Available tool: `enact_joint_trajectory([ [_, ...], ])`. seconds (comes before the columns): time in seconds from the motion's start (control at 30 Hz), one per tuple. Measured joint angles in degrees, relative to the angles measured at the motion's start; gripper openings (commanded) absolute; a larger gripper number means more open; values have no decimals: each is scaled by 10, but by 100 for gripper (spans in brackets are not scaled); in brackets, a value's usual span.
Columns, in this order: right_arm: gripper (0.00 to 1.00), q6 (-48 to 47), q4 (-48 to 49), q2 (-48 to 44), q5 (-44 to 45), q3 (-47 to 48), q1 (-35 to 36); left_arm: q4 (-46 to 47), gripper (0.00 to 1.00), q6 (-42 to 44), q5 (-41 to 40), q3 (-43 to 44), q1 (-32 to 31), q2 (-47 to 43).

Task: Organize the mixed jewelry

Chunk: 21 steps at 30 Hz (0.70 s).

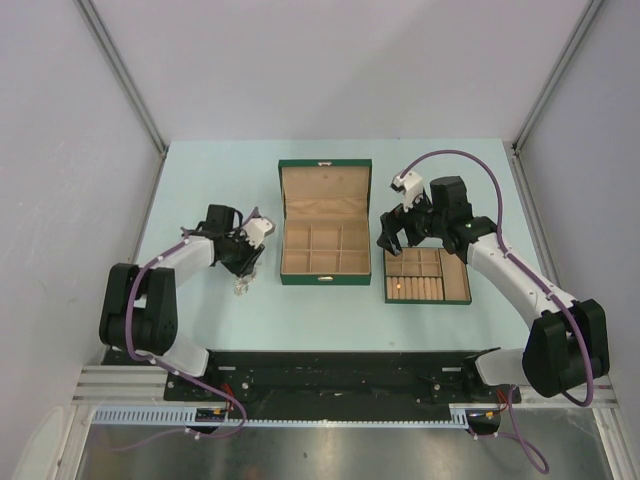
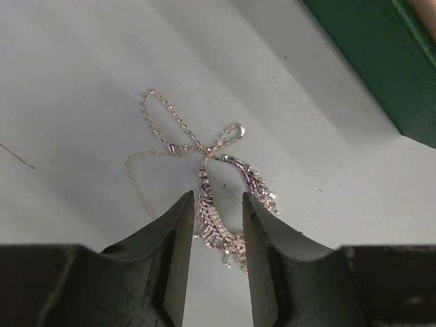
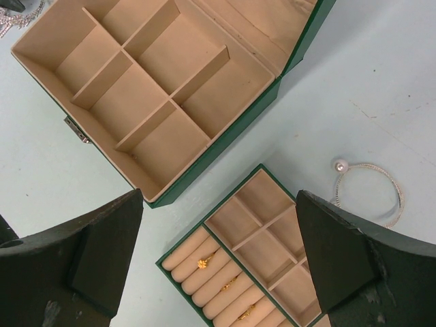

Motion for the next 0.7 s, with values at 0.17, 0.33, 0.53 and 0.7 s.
enact_joint_trajectory([
  [0.17, 100, 0, 0, 0, 0, 0, -3, 12, 40, 0, -10, 0, 0, 1],
  [0.33, 100, 0, 0, 1, 0, 0, -4, 19, 40, 0, -15, 0, 0, 3],
  [0.53, 100, 0, -1, 1, 0, 0, -7, 26, 40, 2, -16, 3, 0, 20],
  [0.7, 100, 0, -1, 2, 0, 0, -10, 27, 38, 6, -16, 5, 0, 23],
])
